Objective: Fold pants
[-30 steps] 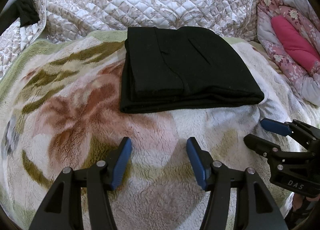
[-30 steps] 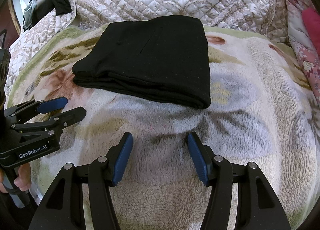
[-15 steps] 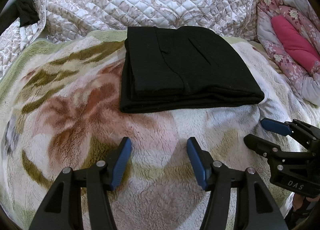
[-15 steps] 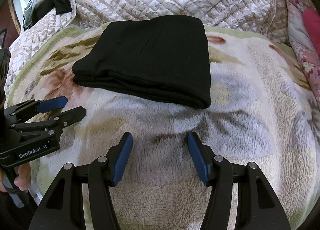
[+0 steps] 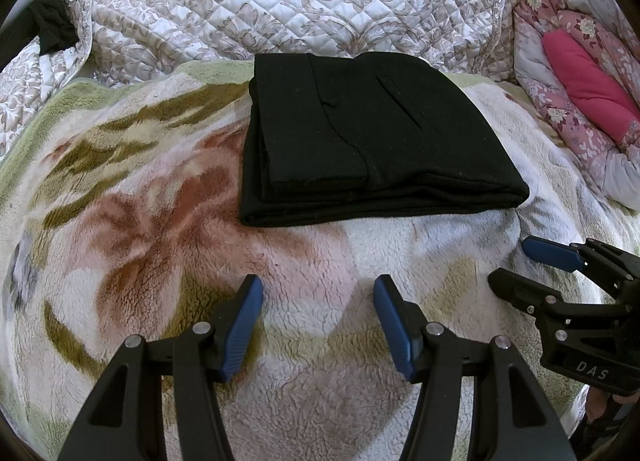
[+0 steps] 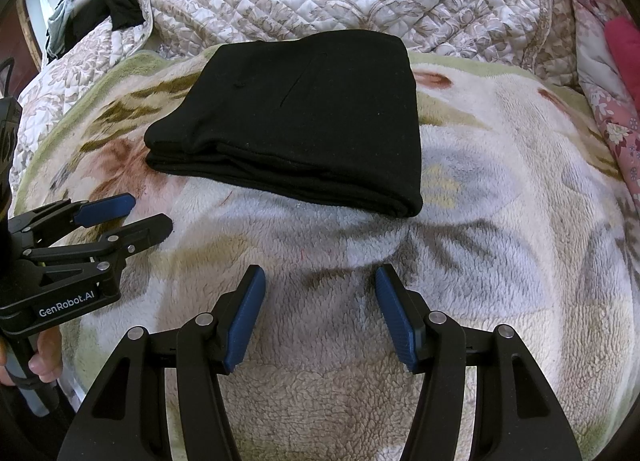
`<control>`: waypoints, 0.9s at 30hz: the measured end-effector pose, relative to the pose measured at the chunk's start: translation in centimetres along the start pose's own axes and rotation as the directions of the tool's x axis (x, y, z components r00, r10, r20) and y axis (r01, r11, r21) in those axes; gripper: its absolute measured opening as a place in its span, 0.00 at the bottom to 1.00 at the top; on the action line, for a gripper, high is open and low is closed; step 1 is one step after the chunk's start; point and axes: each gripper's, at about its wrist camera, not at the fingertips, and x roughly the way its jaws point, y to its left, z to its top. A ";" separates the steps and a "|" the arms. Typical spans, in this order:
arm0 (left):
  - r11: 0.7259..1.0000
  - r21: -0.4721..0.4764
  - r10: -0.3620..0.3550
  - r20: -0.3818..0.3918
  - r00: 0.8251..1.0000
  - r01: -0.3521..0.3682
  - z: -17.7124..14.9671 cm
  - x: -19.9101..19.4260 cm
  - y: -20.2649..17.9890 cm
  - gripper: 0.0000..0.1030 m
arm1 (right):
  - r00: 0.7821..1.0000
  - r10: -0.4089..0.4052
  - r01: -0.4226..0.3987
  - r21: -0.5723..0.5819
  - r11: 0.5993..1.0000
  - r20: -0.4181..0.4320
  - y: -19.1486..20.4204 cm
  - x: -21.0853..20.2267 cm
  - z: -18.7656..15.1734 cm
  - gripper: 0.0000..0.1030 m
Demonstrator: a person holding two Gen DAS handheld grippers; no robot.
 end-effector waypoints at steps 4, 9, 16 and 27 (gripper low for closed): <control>1.000 0.000 0.001 0.000 1.000 -0.001 0.0 0.0 -0.1 0.59 | 1.000 0.001 -0.001 0.000 1.000 -0.001 0.0 0.0 0.0 0.56; 1.000 0.001 0.001 -0.001 1.000 -0.001 0.1 0.0 -0.1 0.59 | 1.000 0.000 0.000 0.000 1.000 -0.001 0.0 0.0 0.0 0.56; 1.000 0.002 0.001 -0.002 1.000 -0.001 0.0 0.0 0.0 0.59 | 1.000 0.000 0.000 0.000 1.000 -0.002 0.0 0.0 -0.1 0.56; 1.000 0.002 0.004 -0.003 1.000 -0.004 0.1 0.0 -0.1 0.59 | 1.000 0.000 0.000 0.000 1.000 -0.002 0.1 0.0 0.1 0.56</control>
